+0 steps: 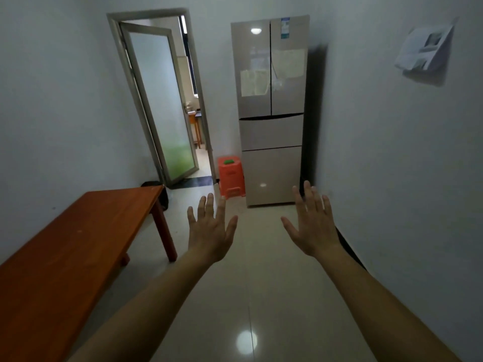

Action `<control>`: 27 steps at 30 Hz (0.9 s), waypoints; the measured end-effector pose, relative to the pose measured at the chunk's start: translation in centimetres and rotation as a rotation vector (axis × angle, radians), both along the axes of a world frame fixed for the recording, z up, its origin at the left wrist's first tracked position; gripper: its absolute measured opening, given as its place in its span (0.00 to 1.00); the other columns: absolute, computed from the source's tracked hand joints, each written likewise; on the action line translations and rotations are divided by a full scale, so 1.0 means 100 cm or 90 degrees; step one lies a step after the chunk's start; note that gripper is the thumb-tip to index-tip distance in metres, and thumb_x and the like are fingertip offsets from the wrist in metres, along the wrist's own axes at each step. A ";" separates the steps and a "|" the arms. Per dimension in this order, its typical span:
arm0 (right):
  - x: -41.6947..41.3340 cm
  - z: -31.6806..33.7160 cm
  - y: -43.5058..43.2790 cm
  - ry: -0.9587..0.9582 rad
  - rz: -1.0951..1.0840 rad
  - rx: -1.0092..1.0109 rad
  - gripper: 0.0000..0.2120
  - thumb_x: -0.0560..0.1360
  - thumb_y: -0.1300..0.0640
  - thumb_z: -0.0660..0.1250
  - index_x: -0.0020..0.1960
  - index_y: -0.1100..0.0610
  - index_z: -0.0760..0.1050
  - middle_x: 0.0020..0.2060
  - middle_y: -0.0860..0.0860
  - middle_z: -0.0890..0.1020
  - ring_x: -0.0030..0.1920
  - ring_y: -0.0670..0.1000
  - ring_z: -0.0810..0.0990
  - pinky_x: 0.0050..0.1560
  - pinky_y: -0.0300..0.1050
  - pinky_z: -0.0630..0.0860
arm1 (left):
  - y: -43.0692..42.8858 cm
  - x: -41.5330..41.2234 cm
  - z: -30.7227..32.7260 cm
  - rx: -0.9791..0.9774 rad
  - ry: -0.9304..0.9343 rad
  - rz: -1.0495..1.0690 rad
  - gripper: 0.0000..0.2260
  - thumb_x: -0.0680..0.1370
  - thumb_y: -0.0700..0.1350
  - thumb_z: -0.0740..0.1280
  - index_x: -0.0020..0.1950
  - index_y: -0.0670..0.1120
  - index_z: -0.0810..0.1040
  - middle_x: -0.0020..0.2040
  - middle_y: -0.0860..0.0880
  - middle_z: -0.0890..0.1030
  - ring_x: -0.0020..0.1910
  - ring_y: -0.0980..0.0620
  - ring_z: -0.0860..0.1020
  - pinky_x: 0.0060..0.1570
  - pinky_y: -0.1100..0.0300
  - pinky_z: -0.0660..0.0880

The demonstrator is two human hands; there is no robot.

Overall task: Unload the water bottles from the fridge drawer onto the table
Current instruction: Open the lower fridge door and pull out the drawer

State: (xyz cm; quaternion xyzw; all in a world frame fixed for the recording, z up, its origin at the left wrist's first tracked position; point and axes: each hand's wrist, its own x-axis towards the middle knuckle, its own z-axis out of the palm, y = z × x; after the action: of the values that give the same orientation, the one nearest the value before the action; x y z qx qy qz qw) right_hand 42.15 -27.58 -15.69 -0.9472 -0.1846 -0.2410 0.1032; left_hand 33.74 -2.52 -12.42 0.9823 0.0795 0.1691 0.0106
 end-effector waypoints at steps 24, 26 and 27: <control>0.551 0.021 0.112 0.013 -0.009 -0.030 0.38 0.78 0.34 0.47 0.81 0.56 0.47 0.80 0.60 0.51 0.79 0.59 0.53 0.77 0.60 0.51 | 0.125 0.569 0.013 -0.106 -0.096 -0.035 0.30 0.83 0.63 0.47 0.81 0.51 0.48 0.82 0.44 0.49 0.81 0.44 0.46 0.77 0.39 0.46; 0.595 0.023 0.117 0.019 -0.026 -0.003 0.39 0.78 0.34 0.46 0.81 0.55 0.47 0.80 0.60 0.51 0.79 0.59 0.52 0.77 0.60 0.50 | 0.131 0.617 0.015 -0.130 -0.087 -0.031 0.30 0.83 0.62 0.48 0.81 0.51 0.48 0.82 0.44 0.49 0.80 0.44 0.46 0.77 0.40 0.46; 0.616 0.021 0.118 0.021 -0.032 0.006 0.39 0.77 0.34 0.45 0.81 0.55 0.47 0.80 0.60 0.50 0.79 0.59 0.51 0.77 0.59 0.49 | 0.132 0.639 0.013 -0.137 -0.078 -0.031 0.30 0.83 0.62 0.48 0.81 0.51 0.47 0.82 0.44 0.49 0.80 0.44 0.46 0.77 0.40 0.46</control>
State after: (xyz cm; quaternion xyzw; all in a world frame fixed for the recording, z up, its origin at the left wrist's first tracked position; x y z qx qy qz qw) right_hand 103.79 -15.75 -13.61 -0.9549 -0.1576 -0.2287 0.1049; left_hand 97.69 10.68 -11.11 0.9650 0.0723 0.2193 0.1246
